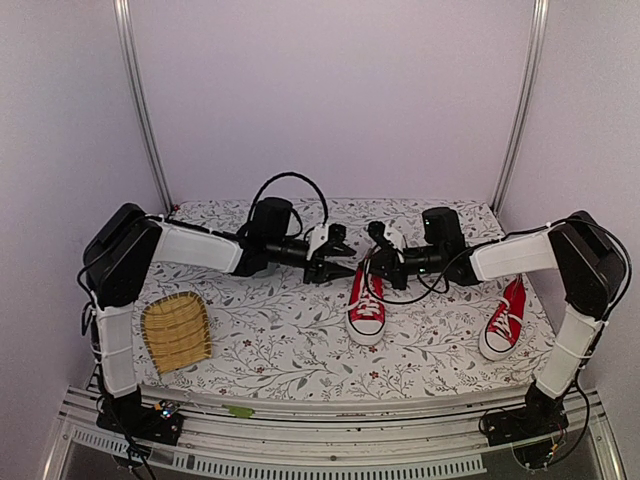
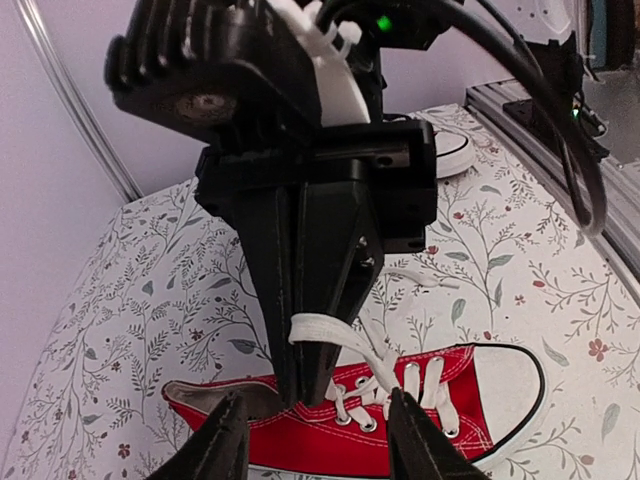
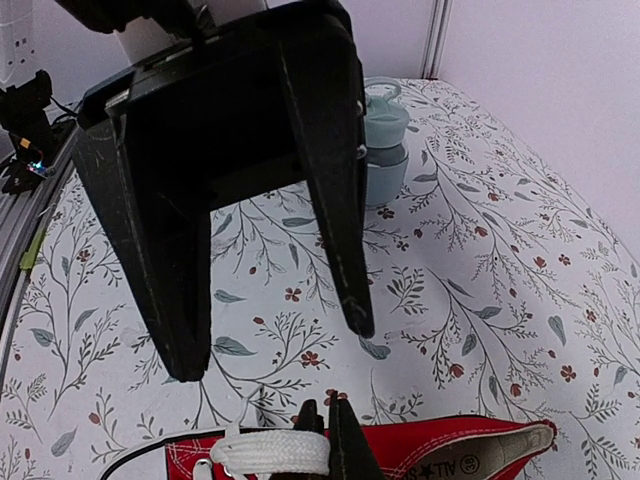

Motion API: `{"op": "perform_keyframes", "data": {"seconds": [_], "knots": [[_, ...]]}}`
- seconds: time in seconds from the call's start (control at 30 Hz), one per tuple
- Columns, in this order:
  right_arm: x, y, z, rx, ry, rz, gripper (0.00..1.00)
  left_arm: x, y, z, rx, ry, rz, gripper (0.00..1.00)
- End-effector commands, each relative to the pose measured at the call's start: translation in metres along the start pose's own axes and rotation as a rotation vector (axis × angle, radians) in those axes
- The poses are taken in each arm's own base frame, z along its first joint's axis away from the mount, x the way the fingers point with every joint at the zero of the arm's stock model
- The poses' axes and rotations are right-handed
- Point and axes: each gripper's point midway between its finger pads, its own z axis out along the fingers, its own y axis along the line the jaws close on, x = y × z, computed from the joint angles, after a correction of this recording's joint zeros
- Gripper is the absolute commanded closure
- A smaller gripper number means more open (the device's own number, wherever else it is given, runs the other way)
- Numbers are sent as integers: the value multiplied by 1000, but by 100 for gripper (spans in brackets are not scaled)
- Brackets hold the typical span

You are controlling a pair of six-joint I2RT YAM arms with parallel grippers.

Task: Tie the shoes
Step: Fold the half-tied shoelace, then pass from the left arm to the right

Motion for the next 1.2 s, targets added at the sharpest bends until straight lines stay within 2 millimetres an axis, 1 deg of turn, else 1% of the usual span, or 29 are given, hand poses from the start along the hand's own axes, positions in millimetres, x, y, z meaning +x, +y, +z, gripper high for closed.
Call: {"op": "perform_keyframes", "data": {"seconds": [0.0, 0.07, 0.17, 0.23, 0.47, 0.57, 0.63, 0.67, 0.7, 0.73, 0.8, 0.83, 0.87, 0.9, 0.93, 0.97, 1.03, 1.1, 1.17], "knots": [[-4, 2, 6, -40, -18, -21, 94, -13, 2, 12, -18, -50, -14, 52], [-4, 1, 7, -47, -17, -19, 93, -11, 0, 19, -28, -46, -13, 52], [-1, 3, 9, -56, -13, -24, 91, -12, -2, 26, -39, -49, -11, 56], [-1, 4, 10, -57, -10, -29, 90, -13, -2, 28, -44, -56, -29, 58], [-3, 7, 11, -64, -14, -47, 92, -5, -4, 27, -56, -27, -37, 70], [-6, 8, 12, -65, -17, -56, 93, -2, 1, 27, -88, -15, -27, 82], [-6, 8, 12, -65, -17, -57, 92, -3, 2, 26, -96, -18, -20, 93], [-6, 7, 12, -60, -15, -56, 91, -3, 2, 26, -96, -20, -17, 99], [-6, 6, 11, -49, -10, -53, 87, -4, 1, 26, -97, -22, -13, 100], [-6, 4, 9, -34, -1, -51, 80, -7, 1, 25, -102, -31, -8, 100], [-1, 1, 4, 10, 29, -54, 62, -10, 2, 20, -135, -56, -8, 100], [3, -1, 0, 37, 47, -54, 55, -13, 3, 17, -162, -77, -10, 100], [10, -1, -4, 62, 73, -52, 52, -15, 4, 14, -188, -100, -13, 100], [10, -2, -9, 87, 86, -55, 49, -18, 5, 10, -214, -132, -16, 100], [15, -1, -15, 106, 104, -48, 48, -20, 5, 6, -235, -162, -28, 100], [13, 1, -21, 120, 106, -45, 46, -22, 5, 3, -254, -188, -41, 100], [13, 7, -28, 123, 101, -19, 44, -27, 5, -2, -288, -232, -76, 100], [11, 13, -28, 123, 87, 26, 42, -27, 4, -5, -340, -257, -88, 100], [5, 21, -21, 133, 57, 68, 41, -27, -1, -4, -362, -268, -87, 100]]}}
